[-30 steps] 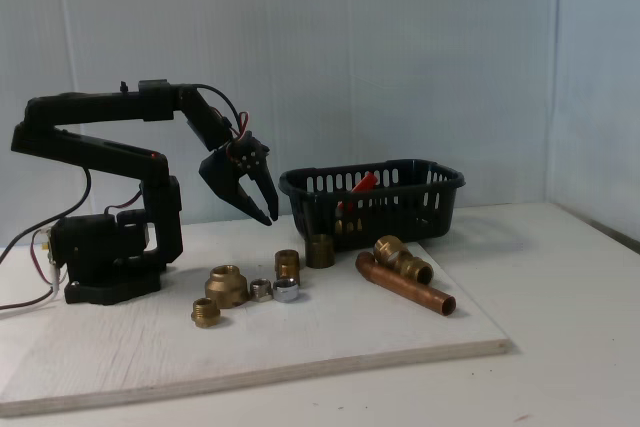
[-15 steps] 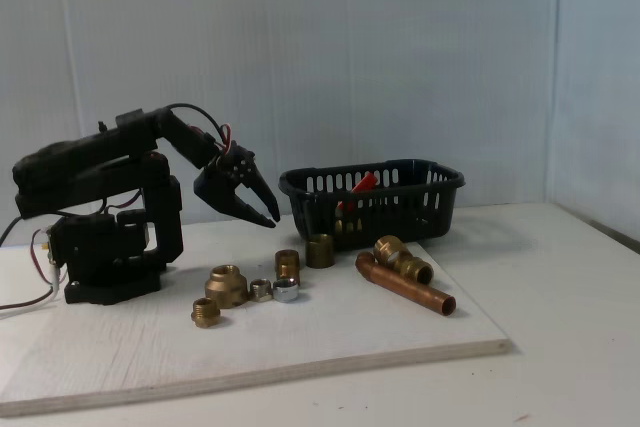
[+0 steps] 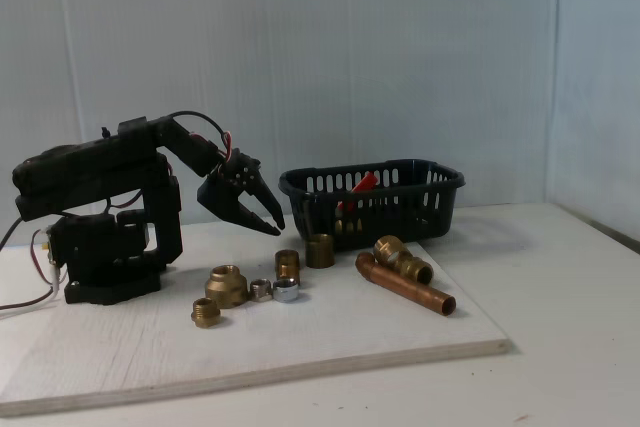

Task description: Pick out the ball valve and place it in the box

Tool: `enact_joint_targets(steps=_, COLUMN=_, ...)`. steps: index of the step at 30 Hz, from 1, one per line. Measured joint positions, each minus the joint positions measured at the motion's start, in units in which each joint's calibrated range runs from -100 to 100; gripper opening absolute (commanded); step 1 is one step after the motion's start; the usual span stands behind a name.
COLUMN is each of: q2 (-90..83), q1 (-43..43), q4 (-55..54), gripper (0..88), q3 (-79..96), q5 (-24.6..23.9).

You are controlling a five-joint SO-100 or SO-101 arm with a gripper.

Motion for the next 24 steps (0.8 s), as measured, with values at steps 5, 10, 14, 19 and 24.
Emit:
enact_joint_targets(steps=5, q2=0.0, q1=0.0, q4=0.0, gripper=0.9, q3=0.0, q5=0.0)
enact_joint_targets(steps=10, q2=0.0, q1=0.0, q4=8.3, gripper=0.9, q3=0.0, q5=0.0)
enact_joint_targets(steps=14, q2=-0.1, q1=0.2, q4=13.8, gripper=0.8, q3=0.0, q5=0.0)
enact_joint_targets(steps=19, q2=-0.4, q1=0.4, q4=14.1, gripper=0.8, q3=0.0, q5=0.0)
enact_joint_targets(steps=24, q2=-0.4, q1=0.4, q4=14.1, gripper=0.8, q3=0.0, q5=0.0)
